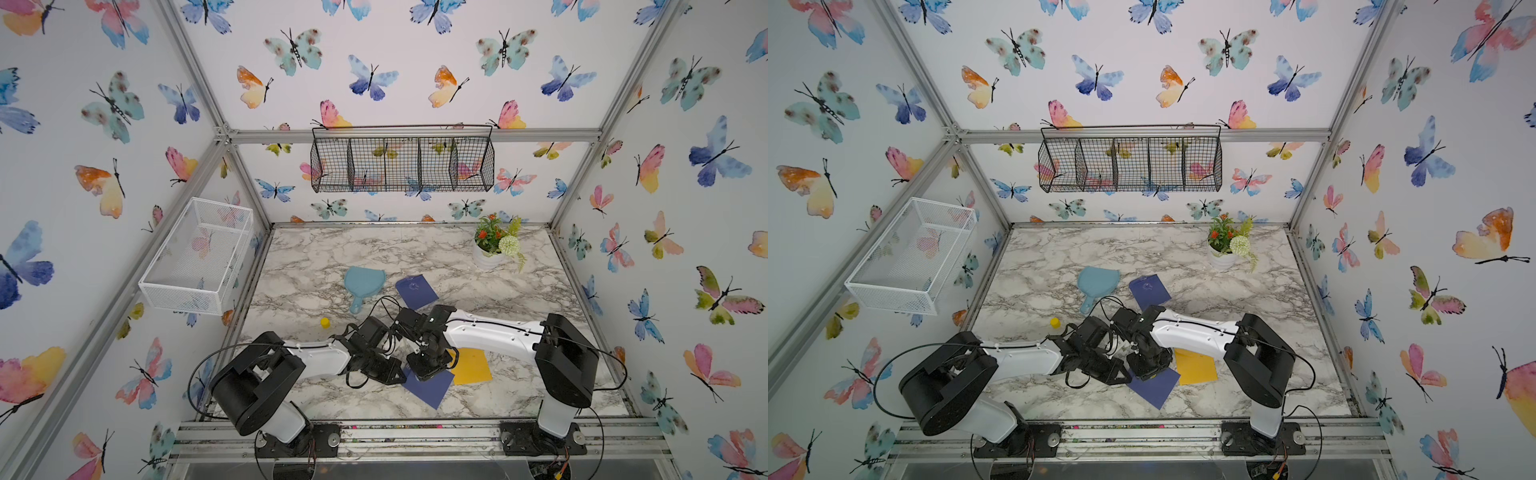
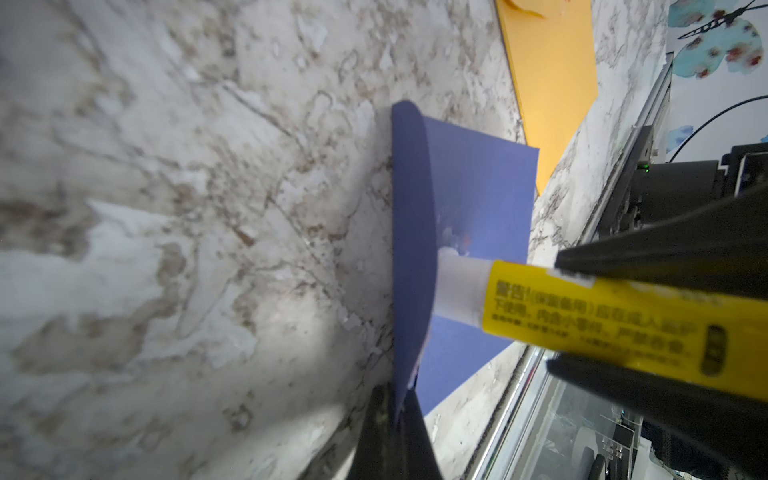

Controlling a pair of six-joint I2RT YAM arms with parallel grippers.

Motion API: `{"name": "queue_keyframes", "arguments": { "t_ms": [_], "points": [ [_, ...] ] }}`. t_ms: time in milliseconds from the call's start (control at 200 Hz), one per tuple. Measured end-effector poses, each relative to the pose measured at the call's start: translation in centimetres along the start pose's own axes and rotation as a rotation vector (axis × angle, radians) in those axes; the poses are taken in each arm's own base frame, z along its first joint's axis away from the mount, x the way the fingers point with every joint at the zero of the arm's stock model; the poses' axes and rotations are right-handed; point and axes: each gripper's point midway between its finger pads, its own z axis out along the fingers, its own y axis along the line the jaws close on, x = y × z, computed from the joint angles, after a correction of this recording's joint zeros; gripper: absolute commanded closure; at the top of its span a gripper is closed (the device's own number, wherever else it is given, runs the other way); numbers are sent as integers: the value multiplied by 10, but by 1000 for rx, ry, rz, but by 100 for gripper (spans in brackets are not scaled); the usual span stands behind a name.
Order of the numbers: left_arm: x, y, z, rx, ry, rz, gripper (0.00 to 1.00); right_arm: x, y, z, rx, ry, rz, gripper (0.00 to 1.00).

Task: Seal the envelope with a glue stick
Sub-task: Apply the envelope at the center of the board.

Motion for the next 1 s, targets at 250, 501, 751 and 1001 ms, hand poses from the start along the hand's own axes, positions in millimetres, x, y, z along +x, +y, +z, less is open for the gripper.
{"name": "queue_keyframes", "arguments": {
  "t_ms": [250,501,751,1001],
  "points": [
    [0,0,0,-1,2,-6,100,-4,-11,0,104,-11,6,98],
    [0,0,0,-1,2,-1,100,-4,-14,-2,127,-15,9,98],
    [0,0,0,-1,2,-1,100,-1,-2,0,12,-1,10,98],
    [0,0,0,-1,3,-5,100,-7,-12,0,106,-20,24,98]
  ]
}}
